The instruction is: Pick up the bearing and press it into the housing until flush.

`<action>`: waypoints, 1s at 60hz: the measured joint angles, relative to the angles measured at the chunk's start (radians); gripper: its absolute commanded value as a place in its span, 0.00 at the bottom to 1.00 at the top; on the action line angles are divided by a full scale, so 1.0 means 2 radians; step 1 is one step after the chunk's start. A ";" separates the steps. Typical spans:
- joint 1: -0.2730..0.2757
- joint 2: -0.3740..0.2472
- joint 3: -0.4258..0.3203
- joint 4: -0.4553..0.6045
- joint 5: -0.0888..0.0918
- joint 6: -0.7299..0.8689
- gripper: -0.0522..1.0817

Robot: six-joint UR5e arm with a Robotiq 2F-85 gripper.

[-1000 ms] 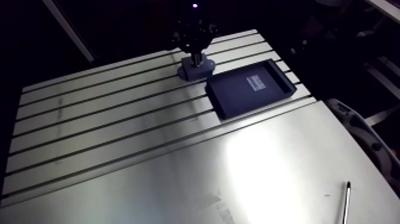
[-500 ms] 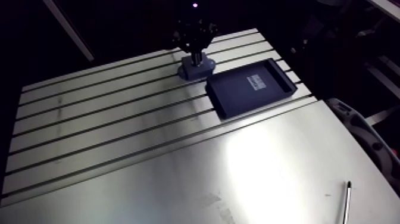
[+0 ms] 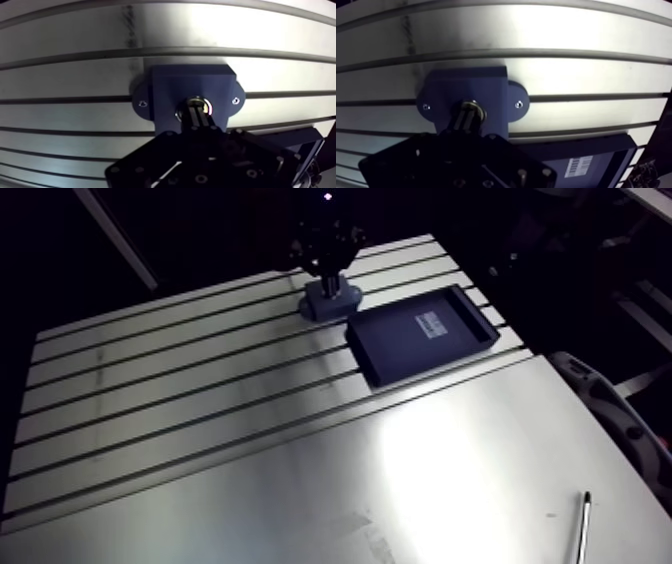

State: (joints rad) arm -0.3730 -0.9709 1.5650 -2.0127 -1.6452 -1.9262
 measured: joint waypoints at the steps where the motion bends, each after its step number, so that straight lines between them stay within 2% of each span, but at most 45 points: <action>1: 0.000 0.000 0.000 0.000 0.000 0.000 1.00; 31: -0.001 0.001 -0.003 0.000 0.001 -0.001 1.00; 51: 0.003 -0.012 -0.009 0.006 -0.002 -0.001 0.98; 53: 0.003 -0.013 -0.009 0.007 -0.002 -0.001 0.94; 54: 0.003 -0.014 -0.009 0.008 -0.002 -0.001 0.81; 55: 0.004 -0.015 -0.009 0.009 -0.002 0.000 0.81; 56: 0.004 -0.016 -0.009 0.010 -0.002 0.000 0.56; 57: 0.004 -0.017 -0.009 0.011 -0.002 0.000 0.56; 58: 0.004 -0.018 -0.009 0.012 -0.002 0.000 0.30; 59: 0.004 -0.019 -0.009 0.013 -0.002 0.000 0.30; 60: 0.004 -0.020 -0.009 0.014 -0.002 0.000 0.12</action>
State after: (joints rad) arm -0.3646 -1.0104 1.5473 -1.9842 -1.6485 -1.9254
